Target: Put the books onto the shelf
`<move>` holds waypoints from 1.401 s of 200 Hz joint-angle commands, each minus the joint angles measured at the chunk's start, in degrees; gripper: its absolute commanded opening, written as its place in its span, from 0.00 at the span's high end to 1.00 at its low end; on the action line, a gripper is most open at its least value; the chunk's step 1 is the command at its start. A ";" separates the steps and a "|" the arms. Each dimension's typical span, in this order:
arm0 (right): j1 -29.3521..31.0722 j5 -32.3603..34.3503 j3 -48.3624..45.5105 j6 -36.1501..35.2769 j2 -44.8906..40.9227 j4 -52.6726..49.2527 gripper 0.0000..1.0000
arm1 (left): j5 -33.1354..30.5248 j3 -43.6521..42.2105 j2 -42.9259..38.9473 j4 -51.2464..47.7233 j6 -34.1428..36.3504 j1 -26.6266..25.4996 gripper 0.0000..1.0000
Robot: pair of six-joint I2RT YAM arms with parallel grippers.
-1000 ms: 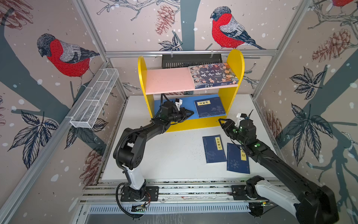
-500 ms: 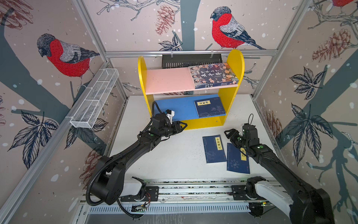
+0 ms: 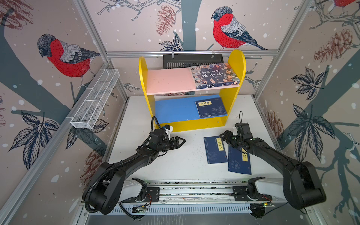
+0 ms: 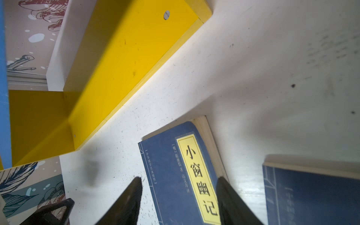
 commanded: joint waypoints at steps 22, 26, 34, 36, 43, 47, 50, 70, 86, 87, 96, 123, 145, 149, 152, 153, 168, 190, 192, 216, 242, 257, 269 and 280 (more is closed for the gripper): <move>1.34 0.55 1.69 -2.00 3.34 0.40 0.38 | -0.50 0.74 1.12 1.00 0.45 0.50 0.04; 1.50 0.85 1.64 -2.01 3.45 0.26 0.38 | -0.24 0.66 1.31 1.31 0.51 0.68 0.04; 1.75 1.23 1.39 -1.85 3.33 0.26 0.38 | -0.11 0.70 1.61 1.44 0.69 0.69 0.04; 1.73 1.33 1.31 -1.84 3.29 0.25 0.38 | -0.07 0.73 1.70 1.34 0.76 0.69 0.04; 1.73 1.54 1.10 -1.77 3.16 0.16 0.38 | 0.27 0.91 1.88 1.12 0.65 0.69 0.04; 1.73 1.83 1.03 -1.75 3.06 0.08 0.38 | 0.39 0.94 2.00 1.07 0.66 0.69 0.04; 1.75 1.99 0.99 -1.79 2.97 -0.06 0.38 | 0.46 0.93 1.95 1.15 0.77 0.69 0.04; 1.93 3.26 1.20 -2.22 2.87 -1.51 0.38 | 0.84 0.56 2.56 1.64 -0.22 0.69 0.06; 2.01 3.28 1.16 -2.36 3.38 -1.90 0.38 | 0.86 0.47 3.13 2.10 -0.58 0.60 0.07; 1.97 3.29 1.16 -2.36 3.47 -1.93 0.38 | 0.86 0.47 3.19 2.11 -0.56 0.56 0.07; 2.01 3.33 1.25 -2.27 4.18 -2.66 0.38 | 0.90 0.39 3.64 2.27 -0.98 0.60 0.07; 2.57 1.18 -0.11 -1.42 5.03 -0.70 0.41 | 2.78 0.04 5.47 4.29 -2.24 0.36 0.09; 4.90 0.43 0.59 -1.45 6.02 -1.46 0.42 | 3.23 -0.06 7.19 5.81 -2.42 -0.48 0.09; 5.47 0.44 0.71 -1.48 6.30 -1.58 0.42 | 3.23 0.03 7.53 5.90 -2.59 -0.65 0.09; 5.86 0.36 0.80 -1.40 6.37 -1.70 0.42 | 3.23 0.04 7.82 6.08 -2.69 -0.77 0.09; 6.00 0.34 0.80 -1.35 6.46 -1.70 0.42 | 3.23 0.04 7.90 6.13 -2.71 -0.83 0.09; 8.23 -1.65 0.23 -0.36 6.90 0.14 0.42 | 3.23 -0.11 8.47 6.84 -3.00 -1.69 0.10; 11.36 -4.18 -0.42 2.51 7.58 3.54 0.43 | 2.73 -1.90 8.52 7.70 -3.54 -3.23 0.10; 11.74 -4.48 -0.49 2.73 7.58 3.92 0.43 | 2.67 -2.01 8.59 7.74 -3.55 -3.30 0.10; 15.32 -4.99 0.63 4.38 7.67 4.66 0.43 | 2.19 -2.33 9.42 6.62 -3.59 -3.70 0.10; 17.54 -3.32 0.95 5.29 6.75 1.82 0.43 | 2.09 -2.69 10.34 6.13 -3.79 -4.44 0.12; 18.55 -3.21 -0.11 5.61 5.94 1.56 0.44 | 2.26 -3.03 10.54 7.15 -3.87 -5.12 0.14; 19.21 -3.46 -0.82 5.71 5.88 1.32 0.45 | 2.59 -3.02 10.95 7.36 -4.13 -5.54 0.15; 19.96 -3.49 -1.25 5.51 6.02 0.88 0.45 | 2.99 -2.87 11.60 7.74 -4.31 -5.89 0.16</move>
